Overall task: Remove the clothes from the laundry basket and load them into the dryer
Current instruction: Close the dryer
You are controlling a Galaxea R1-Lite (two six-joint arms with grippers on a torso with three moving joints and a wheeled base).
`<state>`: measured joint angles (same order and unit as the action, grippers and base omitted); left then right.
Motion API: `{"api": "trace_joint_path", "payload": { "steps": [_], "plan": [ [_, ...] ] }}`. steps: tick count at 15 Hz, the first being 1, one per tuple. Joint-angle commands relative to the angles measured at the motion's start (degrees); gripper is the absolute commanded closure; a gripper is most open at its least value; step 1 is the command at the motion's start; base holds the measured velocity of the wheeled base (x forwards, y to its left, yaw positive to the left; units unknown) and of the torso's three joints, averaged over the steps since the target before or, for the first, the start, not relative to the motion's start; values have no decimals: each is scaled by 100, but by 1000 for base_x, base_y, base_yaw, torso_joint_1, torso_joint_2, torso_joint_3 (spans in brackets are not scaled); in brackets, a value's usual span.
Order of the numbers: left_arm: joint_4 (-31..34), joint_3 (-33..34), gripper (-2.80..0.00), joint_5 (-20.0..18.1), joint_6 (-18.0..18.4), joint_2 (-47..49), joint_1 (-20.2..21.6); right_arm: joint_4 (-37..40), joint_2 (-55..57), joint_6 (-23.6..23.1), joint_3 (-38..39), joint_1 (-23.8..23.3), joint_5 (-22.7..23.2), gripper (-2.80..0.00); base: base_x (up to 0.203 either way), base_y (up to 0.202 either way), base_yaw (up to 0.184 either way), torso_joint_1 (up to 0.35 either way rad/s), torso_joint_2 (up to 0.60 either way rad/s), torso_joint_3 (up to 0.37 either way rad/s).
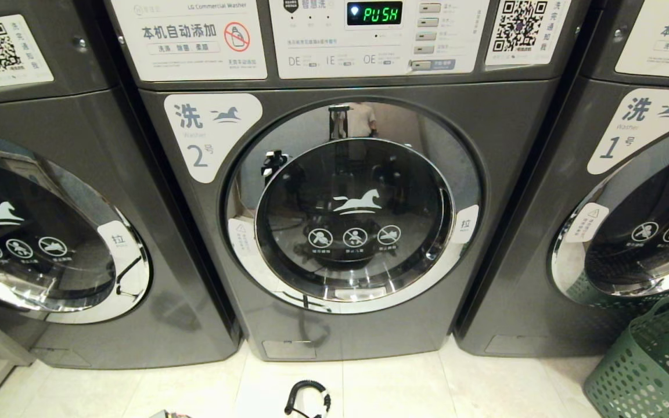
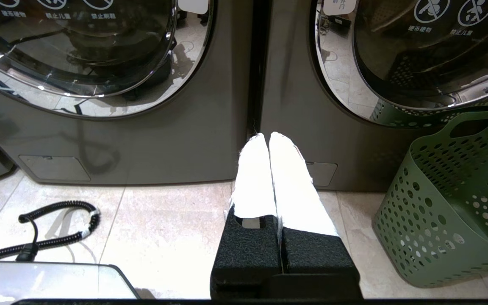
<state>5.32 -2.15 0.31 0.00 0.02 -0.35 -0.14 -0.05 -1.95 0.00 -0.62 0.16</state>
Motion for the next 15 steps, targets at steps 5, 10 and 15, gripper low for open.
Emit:
{"api": "trace_joint_path", "payload": {
  "steps": [5, 10, 15],
  "plan": [
    [5, -5, 0, 4, 0, -2, 0, -4, 4, -7, 0, 8, 2, 0, 0, 0, 0, 0, 0, 0],
    [5, -5, 0, 4, 0, -2, 0, -4, 1, -7, 0, 1, 2, 0, 0, 0, 0, 0, 0, 0],
    [5, -5, 0, 4, 0, -2, 0, -4, 5, 2, 0, 1, 2, 0, 0, 0, 0, 0, 0, 0]
  ]
}}
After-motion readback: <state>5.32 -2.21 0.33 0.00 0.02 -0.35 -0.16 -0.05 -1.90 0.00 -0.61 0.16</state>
